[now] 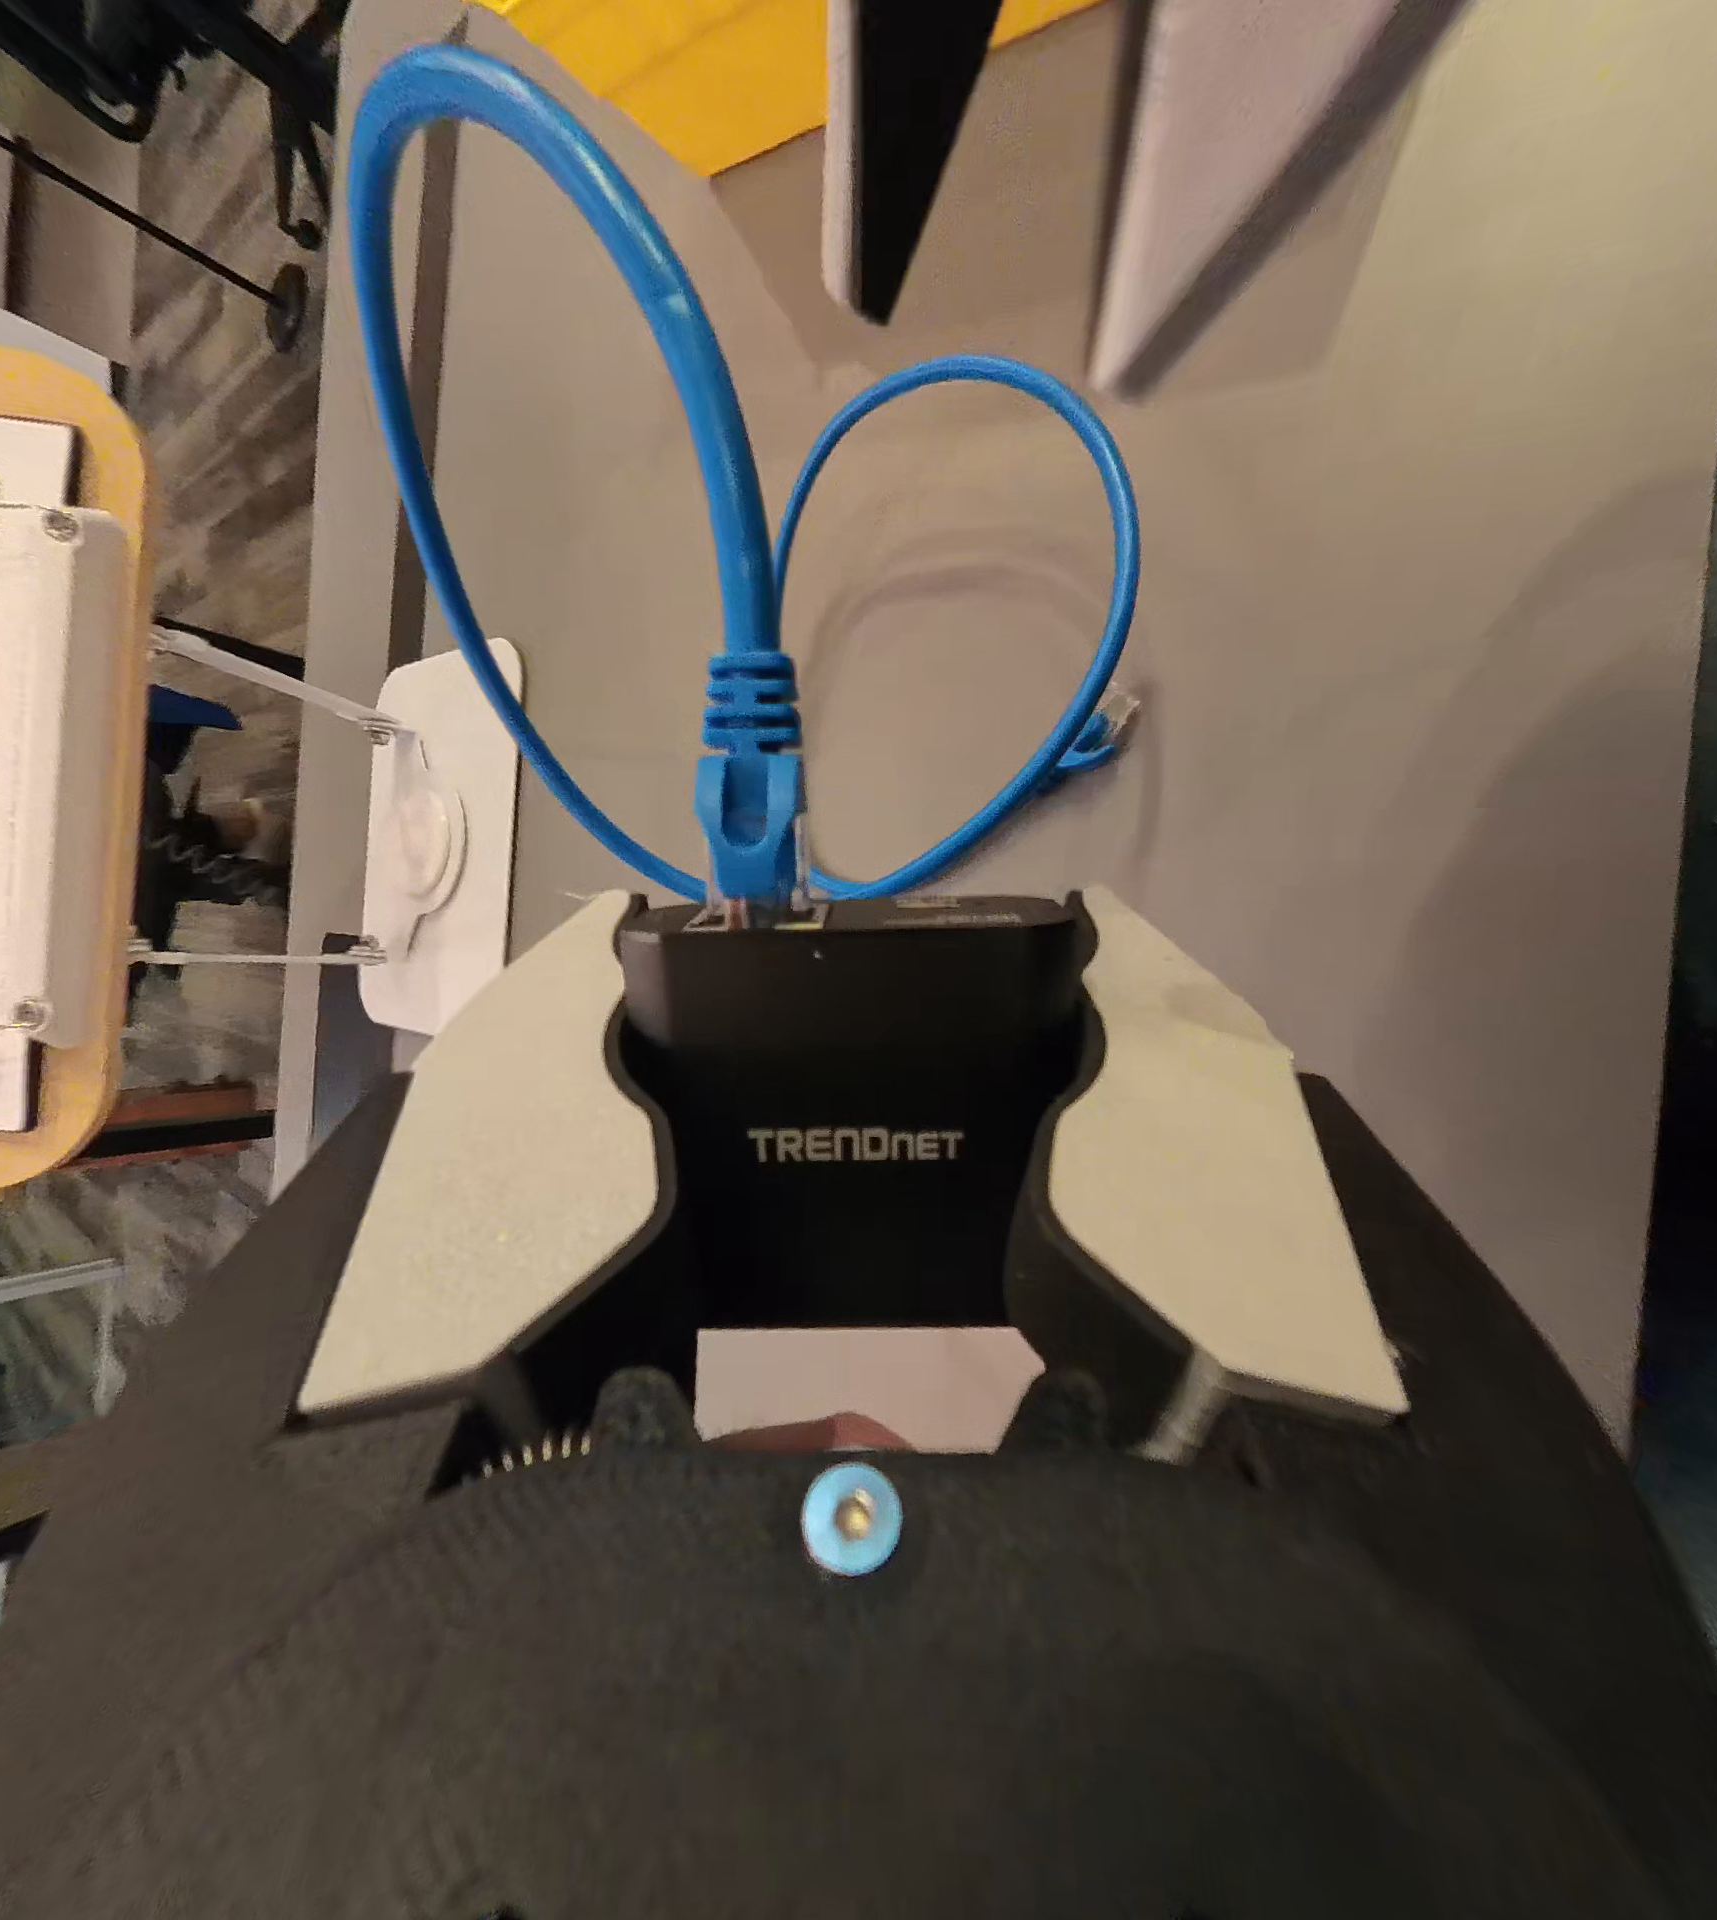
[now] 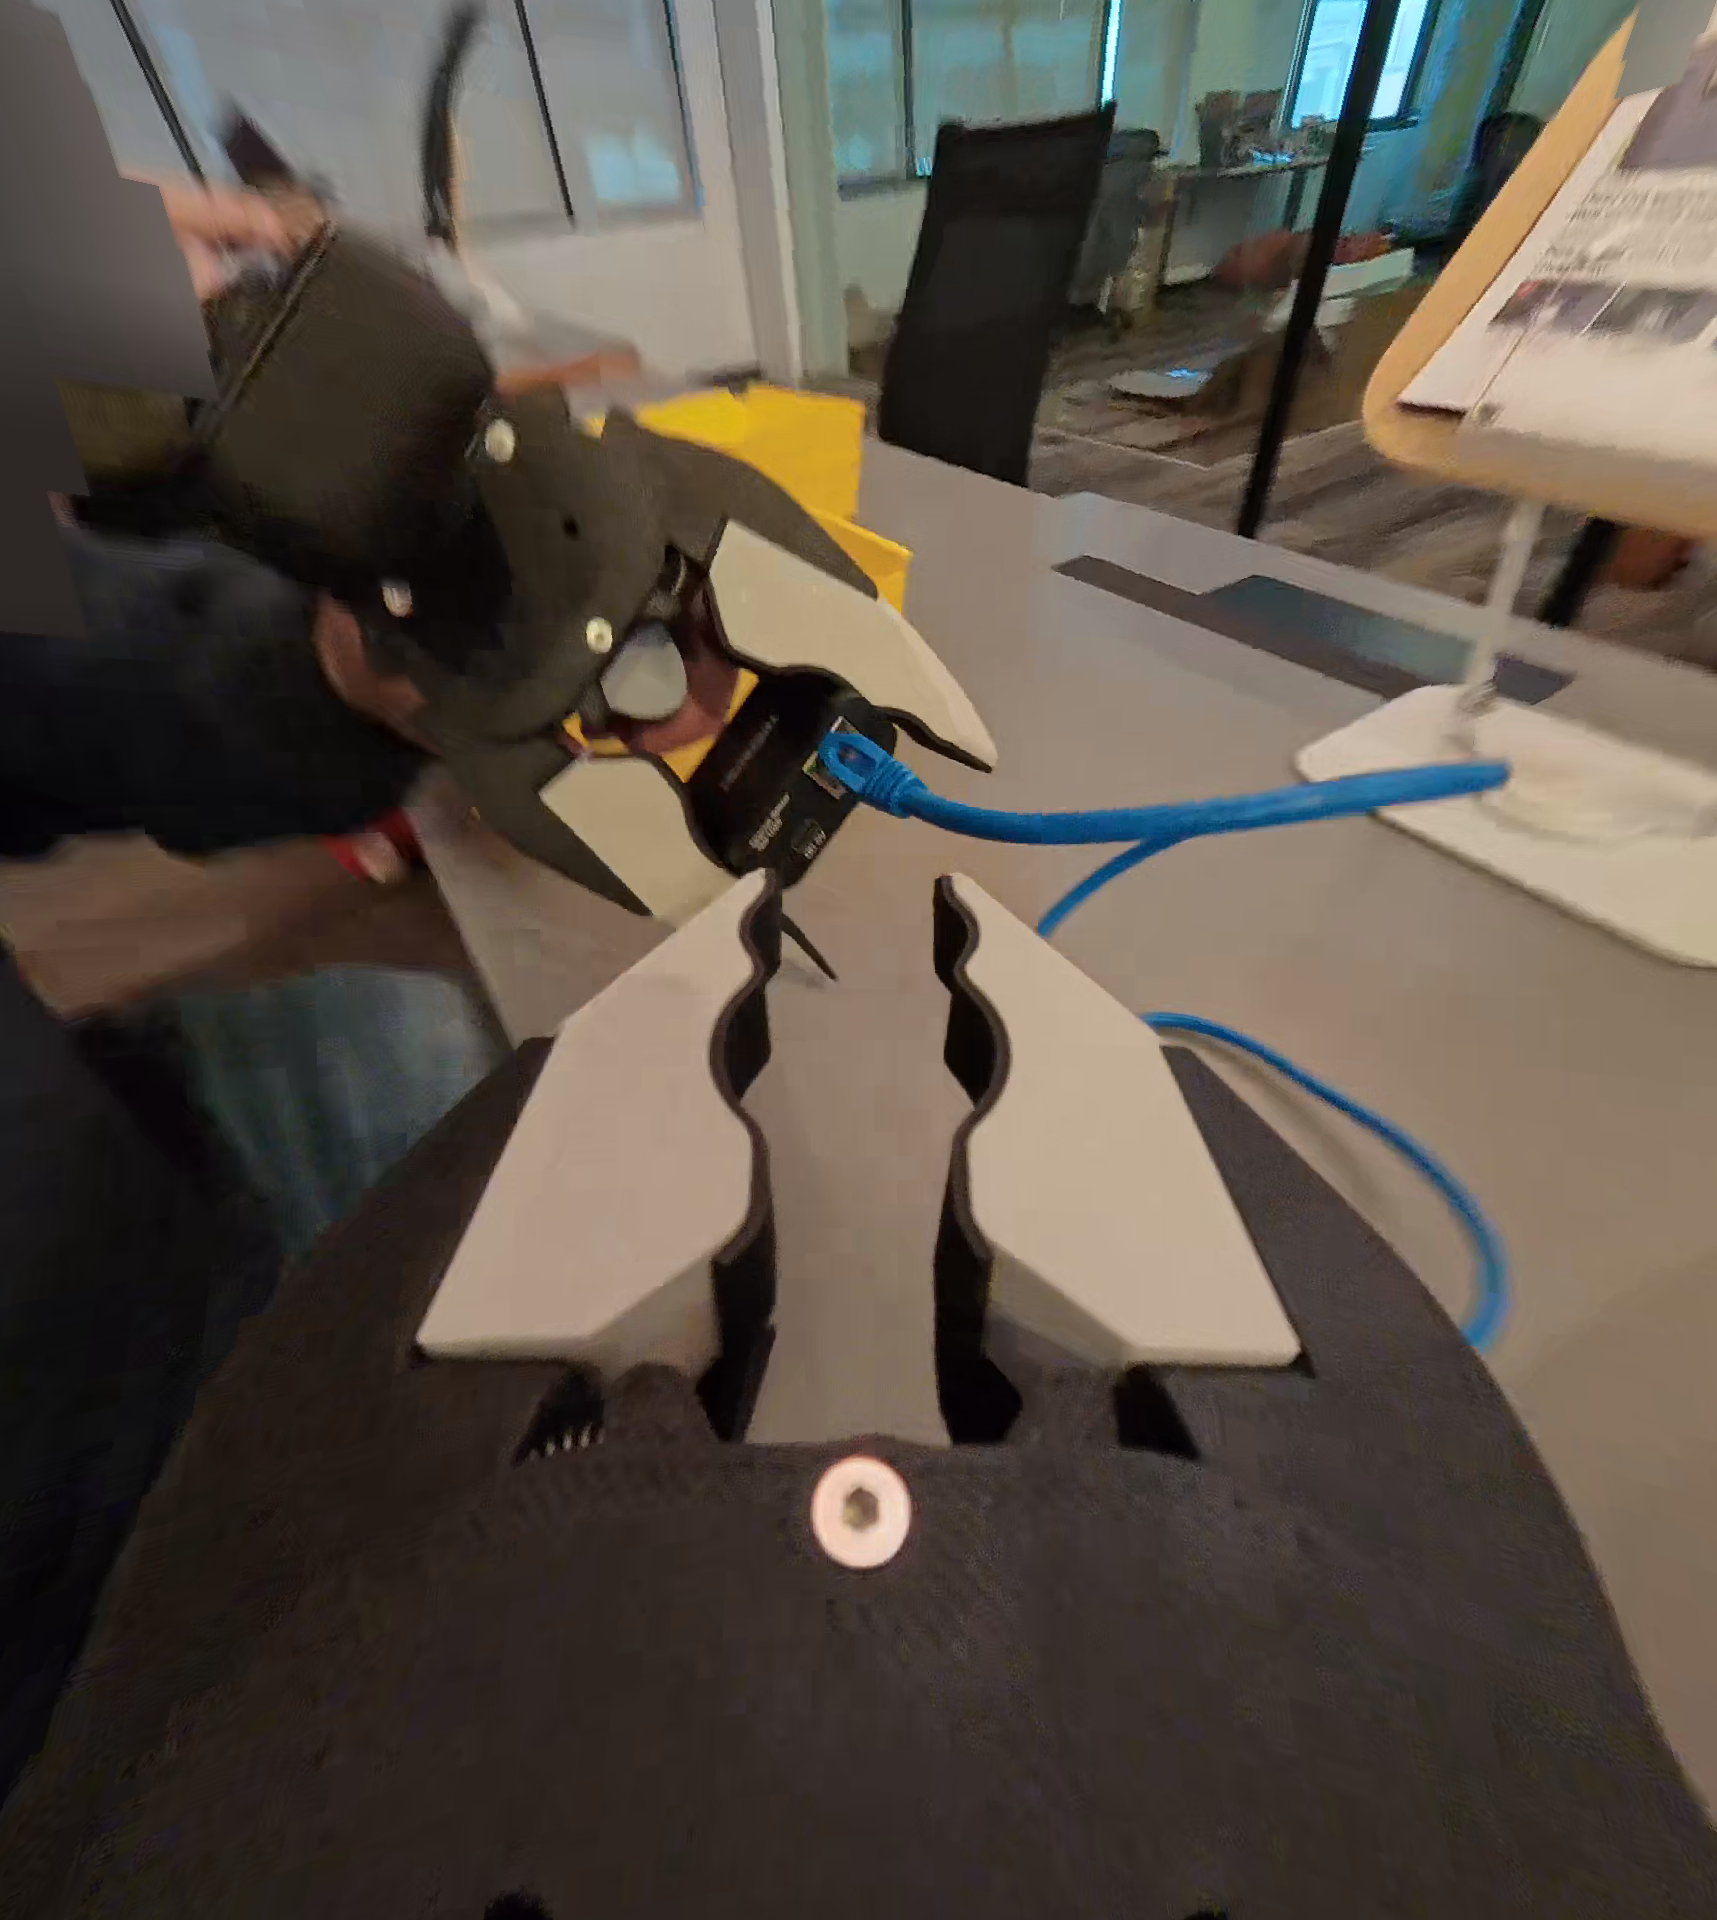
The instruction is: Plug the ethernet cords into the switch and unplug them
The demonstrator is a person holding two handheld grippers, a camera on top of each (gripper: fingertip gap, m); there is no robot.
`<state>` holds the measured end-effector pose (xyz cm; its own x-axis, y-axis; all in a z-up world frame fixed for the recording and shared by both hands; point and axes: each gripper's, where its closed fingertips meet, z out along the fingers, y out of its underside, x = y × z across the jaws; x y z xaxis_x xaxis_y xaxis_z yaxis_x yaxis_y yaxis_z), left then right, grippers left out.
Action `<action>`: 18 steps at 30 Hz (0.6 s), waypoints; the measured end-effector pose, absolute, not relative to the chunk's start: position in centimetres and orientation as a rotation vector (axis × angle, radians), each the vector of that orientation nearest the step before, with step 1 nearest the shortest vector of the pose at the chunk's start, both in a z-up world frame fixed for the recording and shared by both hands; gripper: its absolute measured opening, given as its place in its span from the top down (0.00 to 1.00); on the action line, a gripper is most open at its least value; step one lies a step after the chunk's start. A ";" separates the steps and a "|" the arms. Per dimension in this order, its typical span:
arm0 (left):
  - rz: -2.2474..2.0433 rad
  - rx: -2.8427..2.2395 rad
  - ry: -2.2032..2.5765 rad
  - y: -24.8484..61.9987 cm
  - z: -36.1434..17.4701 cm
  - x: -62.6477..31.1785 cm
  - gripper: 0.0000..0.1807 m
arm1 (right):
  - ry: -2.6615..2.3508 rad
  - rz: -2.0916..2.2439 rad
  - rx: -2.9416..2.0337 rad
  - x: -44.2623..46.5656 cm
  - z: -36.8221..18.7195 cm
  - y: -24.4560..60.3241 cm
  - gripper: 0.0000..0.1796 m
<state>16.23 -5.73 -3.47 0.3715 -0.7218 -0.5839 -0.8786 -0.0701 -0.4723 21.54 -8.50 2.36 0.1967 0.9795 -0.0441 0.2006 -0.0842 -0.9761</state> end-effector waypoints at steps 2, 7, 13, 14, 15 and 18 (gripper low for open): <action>0.178 -1.869 1.407 -6.0 -3.5 16.2 0.59 | -1.308 0.811 -1.404 21.0 2.5 -9.0 0.80; -0.085 -1.993 1.466 -7.7 -3.9 16.5 0.59 | -1.485 0.751 -1.249 18.8 3.0 -9.7 0.76; -0.333 -2.052 1.469 -9.0 -3.0 16.7 0.59 | -1.756 0.517 -1.126 17.7 1.9 -9.2 0.76; -0.366 -2.054 1.476 -9.2 -2.9 16.8 0.59 | -1.784 0.477 -1.094 17.6 2.1 -9.2 0.76; -0.387 -2.061 1.477 -9.3 -2.7 16.8 0.59 | -1.812 0.424 -1.052 17.5 2.2 -9.1 0.77; -0.445 -2.089 1.526 -9.5 -2.6 16.5 0.59 | -1.876 0.354 -0.969 16.9 2.5 -9.3 0.79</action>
